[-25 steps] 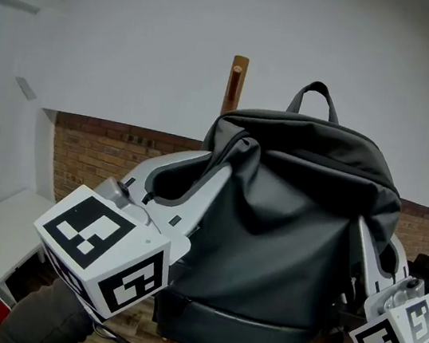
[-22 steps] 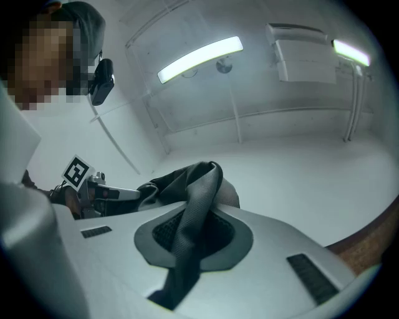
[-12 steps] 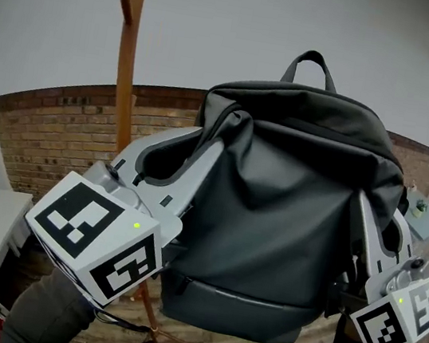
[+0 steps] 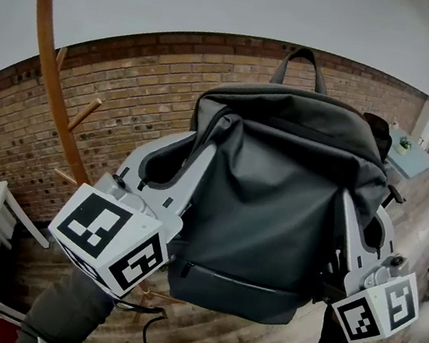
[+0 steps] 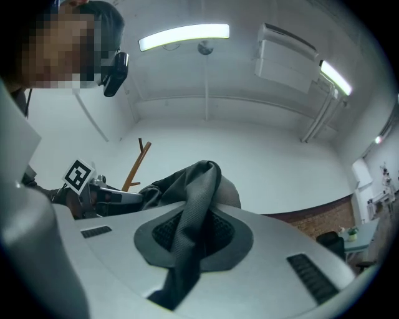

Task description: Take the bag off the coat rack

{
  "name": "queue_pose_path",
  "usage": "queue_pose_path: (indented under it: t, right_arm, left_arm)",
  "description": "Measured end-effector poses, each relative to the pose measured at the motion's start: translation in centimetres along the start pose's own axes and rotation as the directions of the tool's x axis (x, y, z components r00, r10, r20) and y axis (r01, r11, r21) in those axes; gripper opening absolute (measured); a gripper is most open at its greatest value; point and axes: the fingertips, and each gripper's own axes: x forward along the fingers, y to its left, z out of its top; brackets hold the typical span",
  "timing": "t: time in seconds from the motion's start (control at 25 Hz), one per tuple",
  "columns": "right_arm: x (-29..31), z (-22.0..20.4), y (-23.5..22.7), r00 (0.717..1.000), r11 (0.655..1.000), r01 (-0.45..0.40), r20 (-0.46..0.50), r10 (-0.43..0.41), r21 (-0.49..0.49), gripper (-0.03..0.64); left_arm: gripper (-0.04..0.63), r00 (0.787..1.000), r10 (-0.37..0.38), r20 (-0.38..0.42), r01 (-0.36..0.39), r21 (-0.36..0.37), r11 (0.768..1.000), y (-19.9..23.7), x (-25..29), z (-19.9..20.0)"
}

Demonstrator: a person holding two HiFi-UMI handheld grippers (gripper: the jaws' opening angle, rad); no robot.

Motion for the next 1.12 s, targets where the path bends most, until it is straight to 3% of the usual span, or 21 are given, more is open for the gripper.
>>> queue_pose_path:
  t: [0.2,0.56,1.12]
  right_arm:
    - [-3.7,-5.7,-1.3,1.000,0.999,0.010,-0.030,-0.009,0.046,0.030]
    - [-7.0,-16.4,-3.0,0.988,0.996,0.008,-0.156,0.005,0.086,0.030]
    - [-4.0,-20.7,-9.9,0.987,0.994,0.037,-0.161,-0.019,0.106,0.030]
  left_arm:
    - [0.066,0.999,-0.035,-0.022,0.034,-0.046,0.998,-2.6,0.4,-6.4]
    - [0.066,0.997,0.018,-0.080,-0.024,-0.070,0.997,-4.6,0.3,-19.1]
    - [0.066,0.996,0.033,-0.088,-0.039,-0.070,0.997,-4.2,8.0,-22.7]
